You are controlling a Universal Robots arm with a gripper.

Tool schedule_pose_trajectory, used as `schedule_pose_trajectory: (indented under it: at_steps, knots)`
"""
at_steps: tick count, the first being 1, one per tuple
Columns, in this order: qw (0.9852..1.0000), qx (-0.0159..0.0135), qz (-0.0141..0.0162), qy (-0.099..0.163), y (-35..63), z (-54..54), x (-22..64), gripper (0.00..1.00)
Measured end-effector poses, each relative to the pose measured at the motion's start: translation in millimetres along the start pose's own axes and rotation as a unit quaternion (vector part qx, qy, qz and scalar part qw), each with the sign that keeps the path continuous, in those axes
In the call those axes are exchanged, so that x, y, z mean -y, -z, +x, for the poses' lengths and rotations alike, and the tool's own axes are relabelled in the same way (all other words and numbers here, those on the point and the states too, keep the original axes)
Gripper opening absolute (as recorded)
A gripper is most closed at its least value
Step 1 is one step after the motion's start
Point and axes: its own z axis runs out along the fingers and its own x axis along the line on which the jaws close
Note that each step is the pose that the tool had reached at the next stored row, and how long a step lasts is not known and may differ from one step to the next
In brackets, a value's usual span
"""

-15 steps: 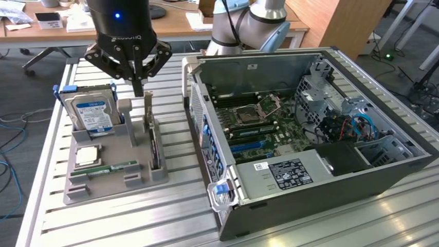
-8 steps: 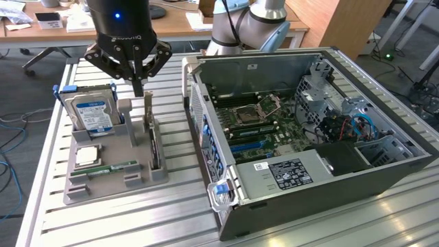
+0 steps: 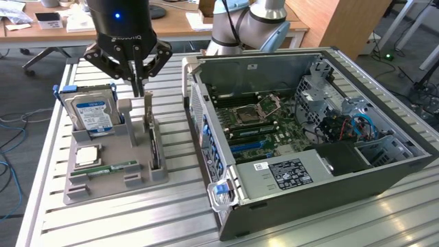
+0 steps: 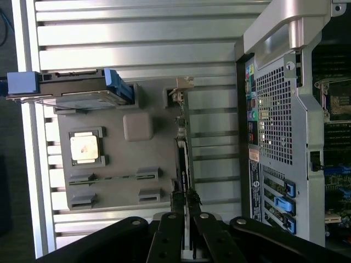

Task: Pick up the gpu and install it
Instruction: 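Pick up the gpu and move the gpu toward the slot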

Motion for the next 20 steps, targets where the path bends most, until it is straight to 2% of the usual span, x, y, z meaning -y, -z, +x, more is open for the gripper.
schedule_pose_trajectory:
  at_steps: [1, 2, 3, 6, 8, 9, 13, 20]
  knots:
    - [1.0, 0.0, 0.0, 0.0, 0.0, 0.0, 0.0, 0.17]
    - [1.0, 0.0, 0.0, 0.0, 0.0, 0.0, 0.0, 0.23]
    - [1.0, 0.0, 0.0, 0.0, 0.0, 0.0, 0.0, 0.23]
    - [1.0, 0.0, 0.0, 0.0, 0.0, 0.0, 0.0, 0.41]
    - [1.0, 0.0, 0.0, 0.0, 0.0, 0.0, 0.0, 0.41]
    - [1.0, 0.0, 0.0, 0.0, 0.0, 0.0, 0.0, 0.47]
    - [1.0, 0.0, -0.0001, 0.0, -0.8, 0.1, 0.0, 0.47]
    - [1.0, 0.0, -0.0004, 0.0, -12.9, 0.3, 0.4, 0.47]
